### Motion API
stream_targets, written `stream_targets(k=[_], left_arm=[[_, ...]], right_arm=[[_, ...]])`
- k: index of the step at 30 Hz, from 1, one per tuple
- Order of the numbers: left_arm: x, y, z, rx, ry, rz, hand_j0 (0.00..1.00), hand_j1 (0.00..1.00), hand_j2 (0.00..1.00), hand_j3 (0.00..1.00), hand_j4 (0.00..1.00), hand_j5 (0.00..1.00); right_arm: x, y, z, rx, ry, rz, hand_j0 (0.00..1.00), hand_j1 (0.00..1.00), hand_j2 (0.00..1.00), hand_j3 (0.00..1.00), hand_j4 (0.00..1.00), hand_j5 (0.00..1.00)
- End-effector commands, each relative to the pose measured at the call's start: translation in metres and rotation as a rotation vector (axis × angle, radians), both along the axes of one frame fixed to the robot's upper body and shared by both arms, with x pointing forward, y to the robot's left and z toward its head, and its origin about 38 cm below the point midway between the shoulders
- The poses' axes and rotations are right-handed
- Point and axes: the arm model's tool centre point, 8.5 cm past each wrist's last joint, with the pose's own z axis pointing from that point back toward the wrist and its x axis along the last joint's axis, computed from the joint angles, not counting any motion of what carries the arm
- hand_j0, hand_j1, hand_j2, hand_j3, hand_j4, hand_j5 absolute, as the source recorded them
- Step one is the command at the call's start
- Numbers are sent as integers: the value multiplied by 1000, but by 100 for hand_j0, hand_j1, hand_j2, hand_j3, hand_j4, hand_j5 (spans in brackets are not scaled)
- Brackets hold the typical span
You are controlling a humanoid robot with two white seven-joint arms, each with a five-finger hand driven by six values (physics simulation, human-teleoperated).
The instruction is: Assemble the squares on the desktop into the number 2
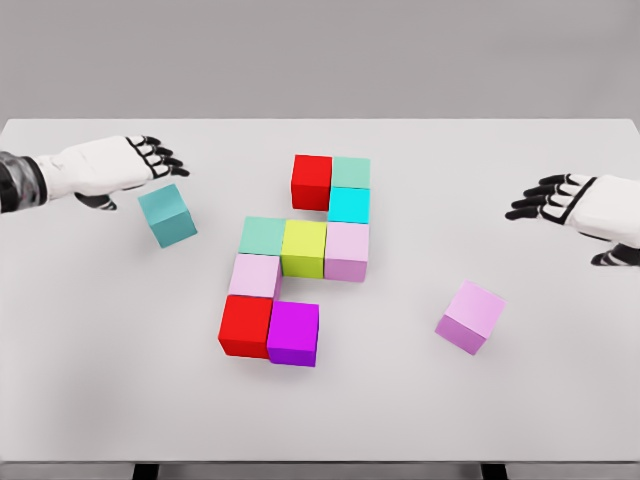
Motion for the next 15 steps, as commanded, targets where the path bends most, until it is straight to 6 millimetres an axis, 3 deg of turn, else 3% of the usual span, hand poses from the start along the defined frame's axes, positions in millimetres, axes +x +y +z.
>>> stream_targets(k=[1, 15], left_arm=[[-5, 1, -11, 24, 35, -9, 100, 100, 100, 100, 100, 100], [-5, -17, -18, 94, 102, -86, 100, 100, 100, 100, 100, 100]], right_arm=[[-4, 6, -21, -28, 78, 27, 99, 99, 99, 99, 99, 99], [-3, 30, -40, -93, 166, 123, 99, 99, 99, 99, 99, 99]])
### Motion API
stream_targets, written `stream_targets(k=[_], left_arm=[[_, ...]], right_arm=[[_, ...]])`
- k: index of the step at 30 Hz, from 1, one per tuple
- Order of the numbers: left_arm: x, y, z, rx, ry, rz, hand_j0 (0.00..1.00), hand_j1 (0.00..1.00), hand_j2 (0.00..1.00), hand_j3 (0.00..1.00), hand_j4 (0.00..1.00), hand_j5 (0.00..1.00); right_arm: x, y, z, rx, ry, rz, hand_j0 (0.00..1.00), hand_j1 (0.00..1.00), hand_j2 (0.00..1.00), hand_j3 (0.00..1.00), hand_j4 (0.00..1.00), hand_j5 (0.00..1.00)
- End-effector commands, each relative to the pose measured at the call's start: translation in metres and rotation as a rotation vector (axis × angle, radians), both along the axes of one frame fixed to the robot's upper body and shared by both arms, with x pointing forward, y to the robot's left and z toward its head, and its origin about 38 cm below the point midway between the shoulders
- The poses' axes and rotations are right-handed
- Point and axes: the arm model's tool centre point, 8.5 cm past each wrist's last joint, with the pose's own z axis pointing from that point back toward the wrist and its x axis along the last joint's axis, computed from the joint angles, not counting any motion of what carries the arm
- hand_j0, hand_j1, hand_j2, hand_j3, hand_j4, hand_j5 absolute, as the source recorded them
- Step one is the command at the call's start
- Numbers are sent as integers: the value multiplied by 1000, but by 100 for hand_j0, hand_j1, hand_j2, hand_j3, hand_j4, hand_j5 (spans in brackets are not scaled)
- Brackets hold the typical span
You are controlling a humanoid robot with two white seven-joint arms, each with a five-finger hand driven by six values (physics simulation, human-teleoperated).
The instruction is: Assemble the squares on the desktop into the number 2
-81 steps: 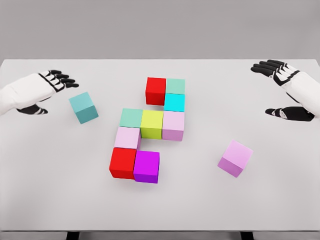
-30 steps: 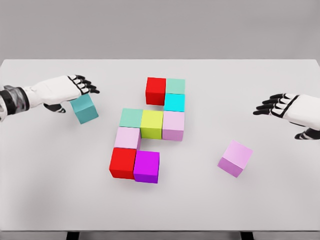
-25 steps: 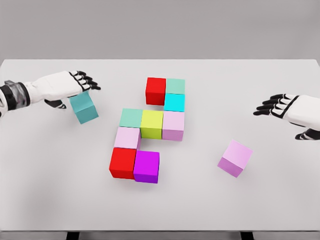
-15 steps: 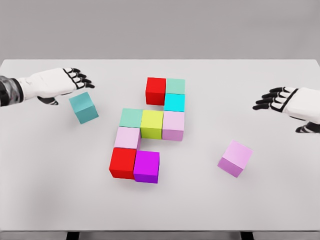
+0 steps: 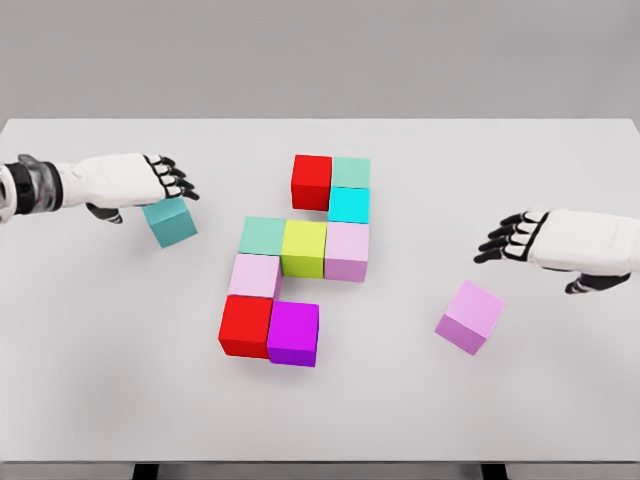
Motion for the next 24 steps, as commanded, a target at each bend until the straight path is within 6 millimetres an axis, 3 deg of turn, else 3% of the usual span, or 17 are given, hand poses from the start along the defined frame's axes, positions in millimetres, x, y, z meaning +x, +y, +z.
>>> stream_targets(k=[1, 11, 24], left_arm=[[-2, -1, -5, -1, 18, -2, 100, 100, 100, 100, 100, 100], [1, -6, -3, -7, 11, -8, 100, 100, 100, 100, 100, 100], [2, -17, -9, -6, 21, -30, 100, 100, 100, 100, 100, 100]], right_arm=[[-4, 2, -10, -5, 37, 7, 99, 99, 99, 99, 99, 99], [-2, 7, -7, 25, 36, 15, 99, 99, 99, 99, 99, 99], [-1, 25, -18, 77, 62, 49, 99, 99, 99, 99, 99, 99]])
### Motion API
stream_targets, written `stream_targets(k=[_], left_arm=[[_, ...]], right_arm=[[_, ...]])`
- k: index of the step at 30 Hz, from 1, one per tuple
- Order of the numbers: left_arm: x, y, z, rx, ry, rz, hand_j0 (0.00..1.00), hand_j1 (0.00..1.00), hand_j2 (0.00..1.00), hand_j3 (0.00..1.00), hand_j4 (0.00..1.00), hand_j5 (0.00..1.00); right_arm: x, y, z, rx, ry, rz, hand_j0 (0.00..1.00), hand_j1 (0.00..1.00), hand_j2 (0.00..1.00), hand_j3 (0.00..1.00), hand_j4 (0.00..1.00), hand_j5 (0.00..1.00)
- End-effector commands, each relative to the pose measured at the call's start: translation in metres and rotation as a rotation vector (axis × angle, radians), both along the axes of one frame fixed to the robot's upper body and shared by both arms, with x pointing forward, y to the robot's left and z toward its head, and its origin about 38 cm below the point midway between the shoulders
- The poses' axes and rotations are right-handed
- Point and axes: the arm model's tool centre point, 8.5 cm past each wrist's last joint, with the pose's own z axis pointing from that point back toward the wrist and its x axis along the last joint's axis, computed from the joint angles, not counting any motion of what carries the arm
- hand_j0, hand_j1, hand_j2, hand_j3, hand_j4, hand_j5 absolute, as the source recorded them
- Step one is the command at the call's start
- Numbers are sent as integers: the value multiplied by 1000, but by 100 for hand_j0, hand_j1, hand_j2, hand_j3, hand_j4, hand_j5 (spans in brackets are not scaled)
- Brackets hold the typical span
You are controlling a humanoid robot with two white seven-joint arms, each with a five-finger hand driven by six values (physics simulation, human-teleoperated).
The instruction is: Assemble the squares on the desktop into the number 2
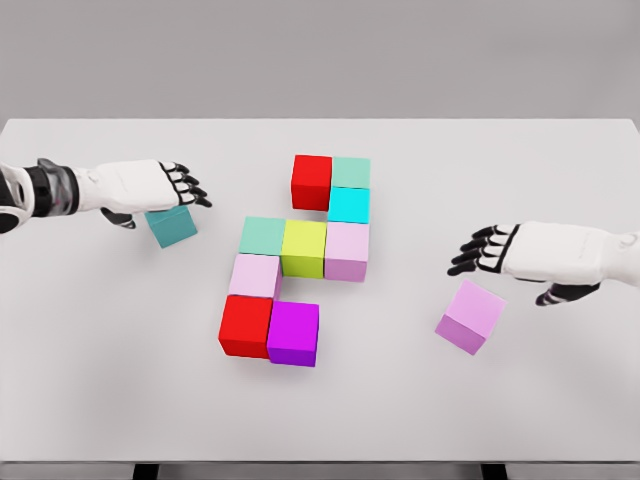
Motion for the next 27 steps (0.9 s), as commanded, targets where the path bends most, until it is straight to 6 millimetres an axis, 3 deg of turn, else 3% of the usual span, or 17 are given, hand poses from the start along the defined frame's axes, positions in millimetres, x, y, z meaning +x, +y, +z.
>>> stream_targets(k=[1, 18, 24, 27], left_arm=[[0, -1, 0, -4, 2, 0, 100, 100, 100, 100, 100, 100], [0, -8, -2, -13, 4, -15, 100, 100, 100, 100, 100, 100], [-1, -8, -4, -1, 6, -16, 78, 78, 78, 78, 78, 78], [-1, -10, -5, 0, 8, -20, 73, 73, 73, 73, 73, 73]], right_arm=[[-3, 3, -8, 5, 28, 7, 99, 99, 99, 99, 99, 99], [-7, 19, -27, 25, 77, 44, 99, 99, 99, 99, 99, 99], [-7, 29, -36, 20, 73, 63, 99, 99, 99, 99, 99, 99], [-7, 30, -37, 16, 69, 65, 99, 99, 99, 99, 99, 99]])
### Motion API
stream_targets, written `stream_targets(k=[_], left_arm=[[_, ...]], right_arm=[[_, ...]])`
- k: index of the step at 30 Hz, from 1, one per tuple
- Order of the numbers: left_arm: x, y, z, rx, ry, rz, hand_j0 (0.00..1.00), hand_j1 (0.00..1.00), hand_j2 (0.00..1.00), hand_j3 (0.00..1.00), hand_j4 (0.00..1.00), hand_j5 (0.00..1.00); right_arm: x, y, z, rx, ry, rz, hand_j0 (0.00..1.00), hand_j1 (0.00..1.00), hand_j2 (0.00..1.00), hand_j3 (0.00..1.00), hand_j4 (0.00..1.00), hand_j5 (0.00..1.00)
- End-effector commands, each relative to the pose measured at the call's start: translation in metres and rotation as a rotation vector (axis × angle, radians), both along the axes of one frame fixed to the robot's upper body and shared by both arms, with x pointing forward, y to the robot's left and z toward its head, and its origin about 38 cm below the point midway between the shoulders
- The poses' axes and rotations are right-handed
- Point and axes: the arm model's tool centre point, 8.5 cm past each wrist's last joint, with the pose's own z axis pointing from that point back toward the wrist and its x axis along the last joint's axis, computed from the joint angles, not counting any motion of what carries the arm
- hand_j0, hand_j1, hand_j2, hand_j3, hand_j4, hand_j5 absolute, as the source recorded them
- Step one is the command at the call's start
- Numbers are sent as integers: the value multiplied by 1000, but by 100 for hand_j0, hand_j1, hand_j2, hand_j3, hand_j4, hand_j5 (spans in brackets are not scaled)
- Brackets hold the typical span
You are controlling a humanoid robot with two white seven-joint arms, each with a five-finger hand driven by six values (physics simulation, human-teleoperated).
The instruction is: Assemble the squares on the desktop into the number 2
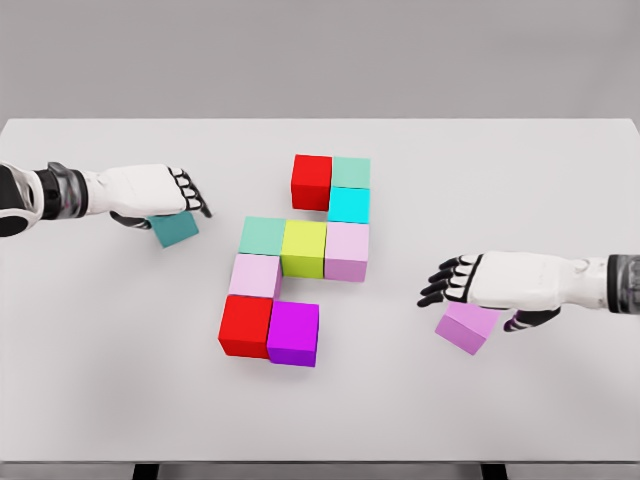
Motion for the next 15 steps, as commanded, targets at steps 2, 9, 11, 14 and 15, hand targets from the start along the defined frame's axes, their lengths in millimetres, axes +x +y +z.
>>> stream_targets(k=[2, 9, 11, 14, 15], left_arm=[[0, -1, 0, -6, 0, 0, 63, 63, 63, 63, 63, 63], [1, 0, 1, -9, 0, 5, 59, 59, 59, 59, 59, 59], [3, -2, 6, -11, -8, 3, 60, 60, 60, 60, 60, 60], [4, -1, 8, -10, -13, 4, 60, 60, 60, 60, 60, 60], [5, -2, 9, -11, -15, 4, 60, 60, 60, 60, 60, 60]], right_arm=[[1, 4, -3, -5, -9, 6, 99, 99, 99, 99, 99, 99], [1, 6, -6, -16, -17, 10, 99, 99, 99, 99, 99, 99], [1, 11, -9, -18, -23, 17, 99, 99, 99, 99, 99, 99], [2, 11, -9, -24, -32, 17, 99, 99, 99, 99, 99, 99], [2, 11, -9, -27, -33, 17, 99, 99, 99, 99, 99, 99]])
